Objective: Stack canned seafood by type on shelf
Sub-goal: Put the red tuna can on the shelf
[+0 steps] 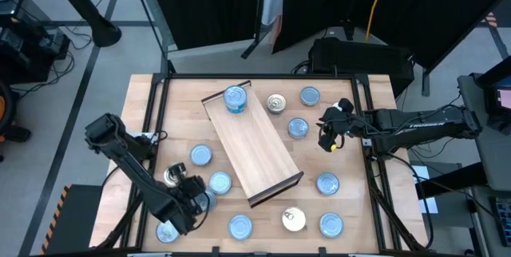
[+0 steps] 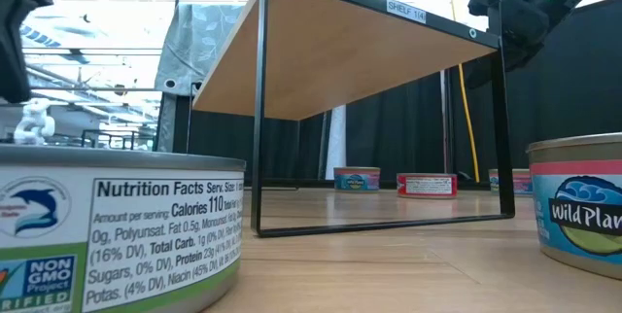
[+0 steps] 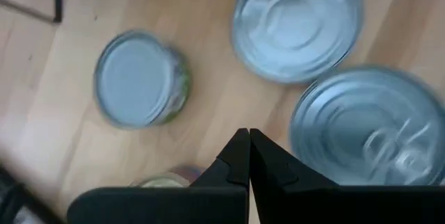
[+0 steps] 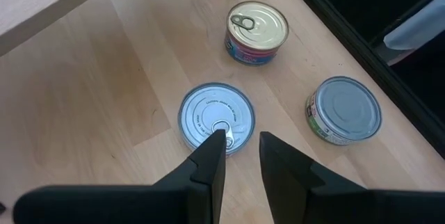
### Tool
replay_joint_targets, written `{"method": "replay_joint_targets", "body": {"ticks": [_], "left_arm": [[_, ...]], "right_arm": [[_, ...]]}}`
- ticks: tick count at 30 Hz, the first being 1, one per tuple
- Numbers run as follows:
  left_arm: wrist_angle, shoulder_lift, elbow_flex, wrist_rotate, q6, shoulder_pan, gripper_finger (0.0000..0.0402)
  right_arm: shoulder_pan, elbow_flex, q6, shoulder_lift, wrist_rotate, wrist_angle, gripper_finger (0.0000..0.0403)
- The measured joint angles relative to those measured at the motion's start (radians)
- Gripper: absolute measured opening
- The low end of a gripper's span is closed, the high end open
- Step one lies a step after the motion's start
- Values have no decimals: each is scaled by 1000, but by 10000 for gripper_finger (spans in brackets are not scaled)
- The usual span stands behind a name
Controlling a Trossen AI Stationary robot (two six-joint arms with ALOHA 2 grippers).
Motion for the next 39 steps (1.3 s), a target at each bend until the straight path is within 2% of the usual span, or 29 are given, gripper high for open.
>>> {"method": "replay_joint_targets", "body": {"ticks": [5, 8, 12, 17, 25, 32, 39], "left_arm": [[48, -34, 0, 178, -23, -2, 3], [95, -31, 0, 222, -28, -42, 3], [62, -32, -11, 197, -117, -81, 3], [109, -32, -55, 186, -137, -98, 3], [359, -32, -138, 152, -34, -97, 3], [367, -32, -165, 161, -50, -97, 3], [462, -38, -207, 158, -53, -97, 3]], "right_arm": [[0, 0, -6, 0, -4, -11, 80], [0, 0, -15, 0, -4, -21, 80], [0, 0, -20, 0, -4, -24, 80], [0, 0, -18, 0, -4, -23, 80], [0, 0, -17, 0, -4, -23, 80], [0, 0, -17, 0, -4, -23, 80], [0, 0, -16, 1, -4, -23, 80]]}}
